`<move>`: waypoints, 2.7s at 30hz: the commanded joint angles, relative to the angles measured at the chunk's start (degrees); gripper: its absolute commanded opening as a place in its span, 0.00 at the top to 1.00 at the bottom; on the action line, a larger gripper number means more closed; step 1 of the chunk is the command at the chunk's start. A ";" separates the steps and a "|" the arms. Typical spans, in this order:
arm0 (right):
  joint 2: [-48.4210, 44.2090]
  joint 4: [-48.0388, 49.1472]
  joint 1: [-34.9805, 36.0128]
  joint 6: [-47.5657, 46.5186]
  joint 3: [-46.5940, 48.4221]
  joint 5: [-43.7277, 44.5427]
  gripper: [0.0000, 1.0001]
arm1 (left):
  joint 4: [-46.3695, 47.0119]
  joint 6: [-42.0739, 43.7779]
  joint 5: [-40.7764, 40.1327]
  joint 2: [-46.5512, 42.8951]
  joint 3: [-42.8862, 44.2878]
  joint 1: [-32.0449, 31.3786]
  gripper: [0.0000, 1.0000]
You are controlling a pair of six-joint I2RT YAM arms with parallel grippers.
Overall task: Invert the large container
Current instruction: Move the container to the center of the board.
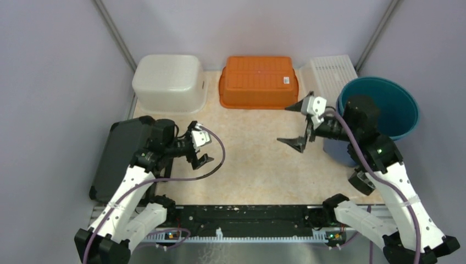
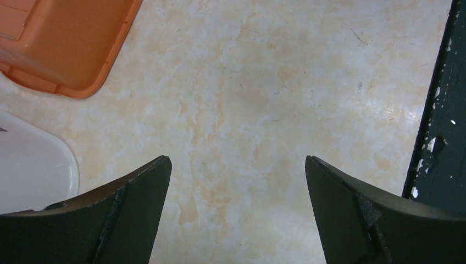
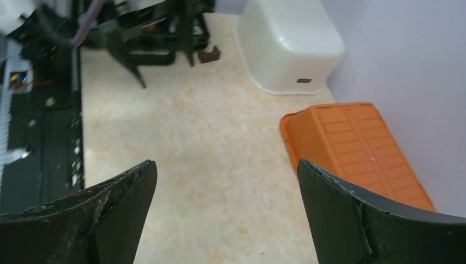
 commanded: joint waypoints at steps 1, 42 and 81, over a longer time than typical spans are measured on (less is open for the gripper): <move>-3.18 -10.01 -0.34 -14.05 -6.53 -12.19 0.01 | 1.08 3.46 1.83 -2.14 -2.95 -0.02 0.01; -1.89 -25.16 -6.53 -4.45 23.09 48.64 0.01 | 5.33 1.38 -7.36 -0.46 -3.99 0.08 0.01; 12.24 -33.90 -33.41 -5.68 12.30 22.44 0.17 | 6.56 1.47 -7.91 -1.07 -4.57 0.07 0.01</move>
